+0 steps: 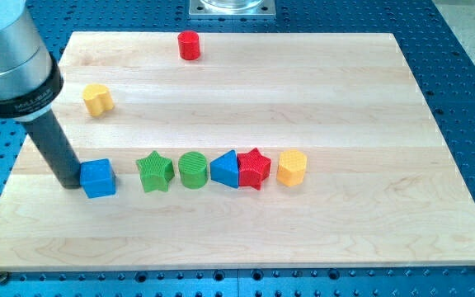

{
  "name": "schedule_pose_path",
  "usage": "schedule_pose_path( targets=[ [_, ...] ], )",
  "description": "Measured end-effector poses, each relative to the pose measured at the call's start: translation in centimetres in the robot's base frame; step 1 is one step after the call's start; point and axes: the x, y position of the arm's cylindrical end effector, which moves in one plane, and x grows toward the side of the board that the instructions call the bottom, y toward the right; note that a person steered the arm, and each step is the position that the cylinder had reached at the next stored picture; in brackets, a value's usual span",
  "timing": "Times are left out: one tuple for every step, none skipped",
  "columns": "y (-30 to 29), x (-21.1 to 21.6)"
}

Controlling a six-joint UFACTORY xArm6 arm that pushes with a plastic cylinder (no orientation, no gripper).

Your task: Move the cube heart to the left of the green blocks

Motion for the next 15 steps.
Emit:
schedule_pose_path(
  targets=[
    [1.4,-2.2],
    [-5.0,0.9],
    [-4.0,6.0],
    [-6.3,5.6],
    [-7.4,-1.4],
    [-7.4,-10.9],
    [-3.3,-18.0],
    [2.3,-16.6],
    [1.6,-14.6],
    [0.0,-16.6],
    [-1.2,-12.9],
    [-0.9,-6.5],
    [-2.2,-8.8],
    [-1.9,-6.7],
    [0.6,-3.7]
  ],
)
